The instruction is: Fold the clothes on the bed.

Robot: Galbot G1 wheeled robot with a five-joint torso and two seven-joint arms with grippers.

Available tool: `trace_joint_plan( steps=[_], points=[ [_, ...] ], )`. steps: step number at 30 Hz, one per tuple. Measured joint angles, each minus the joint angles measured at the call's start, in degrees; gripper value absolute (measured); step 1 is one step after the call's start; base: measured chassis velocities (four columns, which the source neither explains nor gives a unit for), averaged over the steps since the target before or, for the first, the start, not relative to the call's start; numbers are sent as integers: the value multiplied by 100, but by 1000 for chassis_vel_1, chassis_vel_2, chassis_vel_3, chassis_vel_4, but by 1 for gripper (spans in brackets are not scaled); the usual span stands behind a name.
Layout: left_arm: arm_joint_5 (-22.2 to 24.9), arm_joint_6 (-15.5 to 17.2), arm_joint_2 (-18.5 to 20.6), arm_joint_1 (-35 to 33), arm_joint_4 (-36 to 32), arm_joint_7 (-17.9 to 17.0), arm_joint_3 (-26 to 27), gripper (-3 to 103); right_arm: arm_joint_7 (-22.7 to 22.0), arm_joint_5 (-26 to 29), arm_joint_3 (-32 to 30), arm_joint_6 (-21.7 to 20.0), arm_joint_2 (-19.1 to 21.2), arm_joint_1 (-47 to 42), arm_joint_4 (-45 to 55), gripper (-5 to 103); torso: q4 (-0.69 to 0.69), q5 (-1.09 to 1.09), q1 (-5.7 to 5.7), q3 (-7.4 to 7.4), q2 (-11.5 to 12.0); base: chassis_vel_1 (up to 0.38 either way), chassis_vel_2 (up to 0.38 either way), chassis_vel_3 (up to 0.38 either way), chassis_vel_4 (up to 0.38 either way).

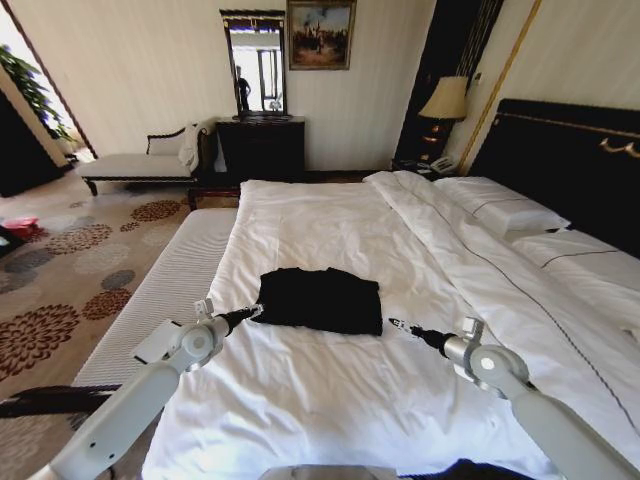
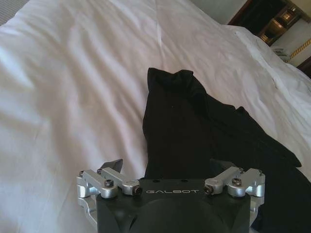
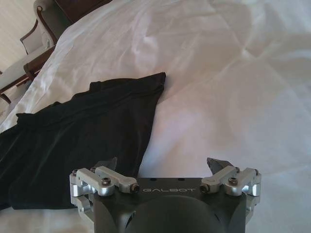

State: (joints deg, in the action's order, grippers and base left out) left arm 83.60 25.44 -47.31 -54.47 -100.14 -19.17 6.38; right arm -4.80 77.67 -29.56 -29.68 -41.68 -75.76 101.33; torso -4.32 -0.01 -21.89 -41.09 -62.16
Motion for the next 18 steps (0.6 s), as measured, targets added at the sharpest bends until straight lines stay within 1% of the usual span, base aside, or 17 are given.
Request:
trace_joint_plan(
  steps=[5,8,12,18],
  points=[
    [141,106,22,-136,2,-16,39,100,15,-105,-22,14,5,-16,-58,100,2,1,-1,0,0,0,0,0,0],
    [204,137,-38,-144,37,-15,47,100,21,-125,-27,20,13,-19,-71,100,2,1,0,0,0,0,0,0,0],
    [229,176,-248,-18,157,0,-46,100,19,-155,-26,28,24,-4,-74,100,1,1,0,0,0,0,0,0,0],
    [167,183,-404,73,285,-5,-154,100,13,-163,-24,41,39,3,-103,100,1,1,0,0,0,0,0,0,0]
  ],
)
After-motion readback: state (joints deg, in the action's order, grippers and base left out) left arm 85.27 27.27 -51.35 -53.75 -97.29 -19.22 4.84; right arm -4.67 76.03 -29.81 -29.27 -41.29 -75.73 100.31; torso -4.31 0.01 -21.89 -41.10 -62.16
